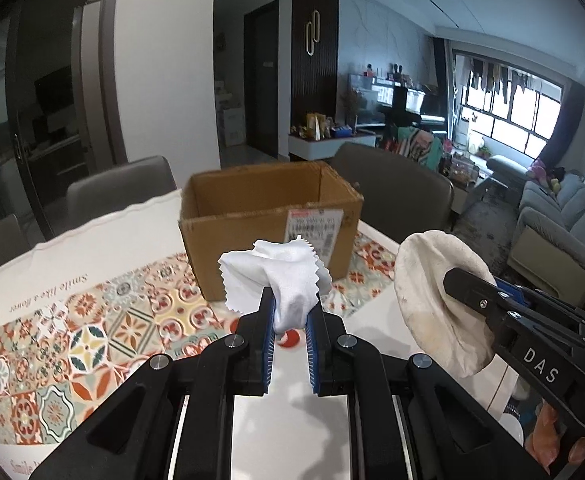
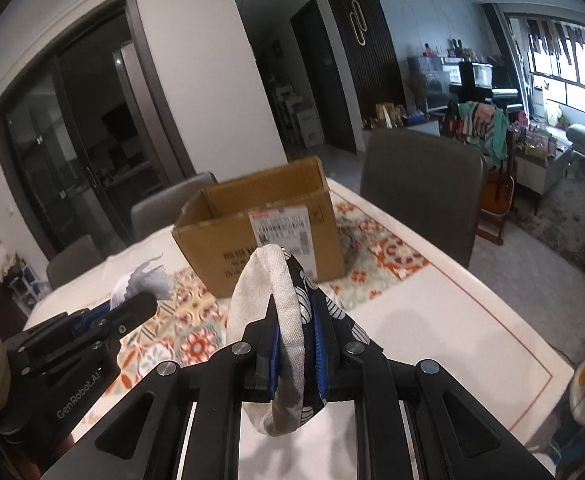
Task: Organize soft objects
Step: 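Lift the white cloth with the left tool while the right tool carries the dotted cloth to the box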
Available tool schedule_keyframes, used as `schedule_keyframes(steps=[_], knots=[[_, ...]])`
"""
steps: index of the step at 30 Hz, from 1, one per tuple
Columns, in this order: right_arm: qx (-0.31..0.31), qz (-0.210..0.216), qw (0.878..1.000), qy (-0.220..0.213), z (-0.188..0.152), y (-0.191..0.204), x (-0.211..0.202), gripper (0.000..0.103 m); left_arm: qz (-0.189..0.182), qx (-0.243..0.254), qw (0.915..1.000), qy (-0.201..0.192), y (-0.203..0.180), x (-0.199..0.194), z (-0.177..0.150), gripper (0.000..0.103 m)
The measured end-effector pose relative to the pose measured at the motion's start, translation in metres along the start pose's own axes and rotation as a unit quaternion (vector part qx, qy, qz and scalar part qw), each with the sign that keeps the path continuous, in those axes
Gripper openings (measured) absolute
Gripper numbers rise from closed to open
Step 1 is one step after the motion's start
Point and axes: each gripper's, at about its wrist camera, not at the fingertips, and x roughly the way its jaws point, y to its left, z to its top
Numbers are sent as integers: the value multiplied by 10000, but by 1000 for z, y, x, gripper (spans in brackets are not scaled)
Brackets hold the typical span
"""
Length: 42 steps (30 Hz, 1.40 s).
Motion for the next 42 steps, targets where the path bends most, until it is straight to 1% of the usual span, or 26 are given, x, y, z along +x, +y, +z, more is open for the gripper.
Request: schedule_keyframes(steps=[10, 20, 30, 40, 42], knots=[[-165, 130, 9988, -442, 32, 15, 3, 15, 124, 10, 9993, -356, 13, -5, 32, 15], [-219, 215, 9962, -818, 68, 20, 20, 15, 121, 24, 9985, -537, 26, 10, 59, 15], [-307, 257, 9947, -948, 90, 26, 45, 15, 139, 52, 9982, -573, 35, 37, 75, 15], [-501, 366, 9925, -1050, 111, 28, 75, 15, 162, -22, 9986, -494, 49, 69, 91, 15], [-531, 386, 9923, -1046, 115, 29, 82, 15, 116, -61, 9988, -482, 52, 77, 96, 15]])
